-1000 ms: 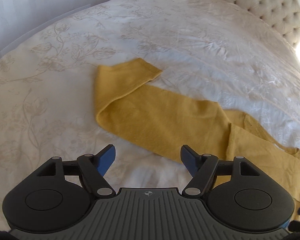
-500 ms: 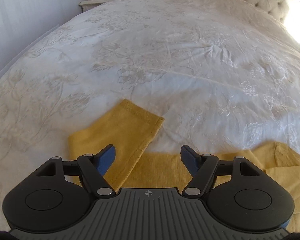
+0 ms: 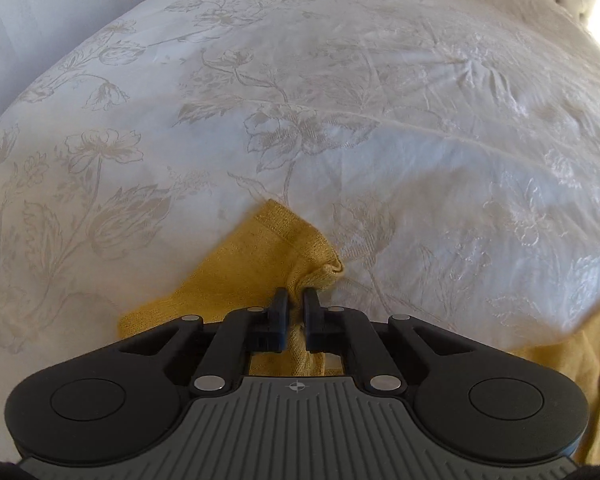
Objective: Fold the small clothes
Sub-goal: 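Fold the held sleeve across the sweater body with the left gripper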
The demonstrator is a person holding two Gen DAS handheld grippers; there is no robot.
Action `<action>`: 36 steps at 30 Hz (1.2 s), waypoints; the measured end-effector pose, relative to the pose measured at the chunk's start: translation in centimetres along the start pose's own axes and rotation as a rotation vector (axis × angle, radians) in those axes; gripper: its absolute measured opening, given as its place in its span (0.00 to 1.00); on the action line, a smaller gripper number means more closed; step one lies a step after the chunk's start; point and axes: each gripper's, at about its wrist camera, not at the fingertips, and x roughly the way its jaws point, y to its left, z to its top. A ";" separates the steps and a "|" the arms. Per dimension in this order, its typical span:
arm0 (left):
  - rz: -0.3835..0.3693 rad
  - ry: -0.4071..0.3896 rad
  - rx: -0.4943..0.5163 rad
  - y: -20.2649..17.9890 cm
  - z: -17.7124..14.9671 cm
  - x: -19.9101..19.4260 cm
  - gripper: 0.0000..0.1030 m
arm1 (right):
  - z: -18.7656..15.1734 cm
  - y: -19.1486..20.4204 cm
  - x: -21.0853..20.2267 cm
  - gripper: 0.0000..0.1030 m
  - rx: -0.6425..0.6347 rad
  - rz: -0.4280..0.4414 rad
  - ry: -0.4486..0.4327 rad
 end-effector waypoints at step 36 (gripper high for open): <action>-0.440 -0.085 0.177 -30.5 -15.2 -18.4 0.41 | -0.9 -17.3 -5.0 0.96 -0.001 0.124 -0.061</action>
